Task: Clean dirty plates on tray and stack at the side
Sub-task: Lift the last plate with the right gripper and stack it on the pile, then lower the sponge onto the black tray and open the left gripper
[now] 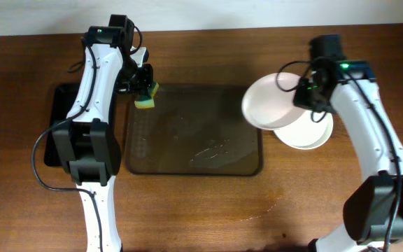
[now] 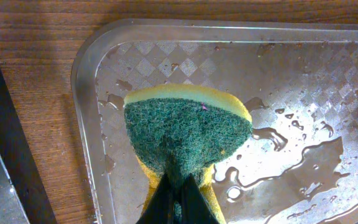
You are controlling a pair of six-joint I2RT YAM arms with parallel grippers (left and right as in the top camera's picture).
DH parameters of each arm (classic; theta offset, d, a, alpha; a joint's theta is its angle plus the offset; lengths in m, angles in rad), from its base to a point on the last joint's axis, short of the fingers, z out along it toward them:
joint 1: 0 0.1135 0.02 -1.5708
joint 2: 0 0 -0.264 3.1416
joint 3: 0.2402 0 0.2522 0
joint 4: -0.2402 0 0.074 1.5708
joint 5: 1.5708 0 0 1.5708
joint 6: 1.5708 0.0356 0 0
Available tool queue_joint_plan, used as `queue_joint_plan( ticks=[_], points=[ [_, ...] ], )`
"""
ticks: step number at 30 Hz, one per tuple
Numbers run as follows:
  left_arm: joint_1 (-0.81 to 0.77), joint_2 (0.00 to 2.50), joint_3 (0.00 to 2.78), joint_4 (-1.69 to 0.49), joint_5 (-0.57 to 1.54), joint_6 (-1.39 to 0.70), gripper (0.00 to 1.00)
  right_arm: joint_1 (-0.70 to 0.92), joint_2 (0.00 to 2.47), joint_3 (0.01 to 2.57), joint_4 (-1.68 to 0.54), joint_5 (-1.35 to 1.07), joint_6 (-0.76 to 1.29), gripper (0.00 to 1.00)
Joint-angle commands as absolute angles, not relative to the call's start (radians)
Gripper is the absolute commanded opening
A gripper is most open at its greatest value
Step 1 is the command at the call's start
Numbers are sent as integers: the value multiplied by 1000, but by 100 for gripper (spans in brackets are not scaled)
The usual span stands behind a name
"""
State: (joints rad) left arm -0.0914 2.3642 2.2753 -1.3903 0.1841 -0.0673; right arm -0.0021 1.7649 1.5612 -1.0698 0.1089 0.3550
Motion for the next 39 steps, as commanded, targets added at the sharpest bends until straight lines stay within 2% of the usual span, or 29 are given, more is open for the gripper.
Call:
queue_joint_plan(
  ticks=[1, 6, 7, 8, 9, 10, 11, 13, 15, 20, 24, 29, 37, 38, 39],
  points=[
    [-91, 2362, 2273, -1388, 194, -47, 1, -118, 1761, 1523, -1052, 80, 325, 4],
    [-91, 2362, 2273, -1379, 195, -48, 1, -236, 1761, 1320, -850, 66, 329, 4],
    [-91, 2362, 2273, -1377, 195, -48, 1, -236, 1761, 1300, -842, 59, 330, 5],
    [-91, 2362, 2273, -1376, 194, -47, 1, -236, 1761, 1287, -839, 56, 330, 11],
    [-90, 2362, 2273, -1376, 189, -47, 1, -236, 1761, 1280, -840, 56, 330, 21],
    [-88, 2362, 2273, -1377, 183, -47, 1, -236, 1761, 1274, -841, 56, 329, 45],
    [-82, 2358, 2285, -1391, 184, -47, 1, -236, 1761, 1272, -849, 53, 329, 63],
    [-66, 2346, 2326, -1430, 183, -48, 1, -236, 1761, 1272, -873, 23, 329, 76],
    [-15, 2292, 2400, -1506, 179, -48, 1, -236, 1755, 1297, -933, -59, 329, 100],
    [78, 2165, 2413, -1600, 55, -55, 1, -179, 1659, 1374, -990, -104, 317, 99],
    [132, 2156, 2395, -1650, -96, -55, 1, -116, 1628, 1380, -979, -105, 318, 99],
    [158, 2158, 2243, -1519, -163, -68, 1, -96, 1628, 1380, -980, -104, 318, 99],
    [184, 2160, 1855, -1166, -165, -128, 1, -96, 1628, 1380, -981, -97, 318, 98],
    [186, 2160, 1835, -1142, -166, -127, 2, -96, 1628, 1380, -981, -97, 318, 99],
    [186, 2160, 1831, -1132, -166, -127, 8, -96, 1628, 1380, -981, -97, 317, 99]
  ],
)
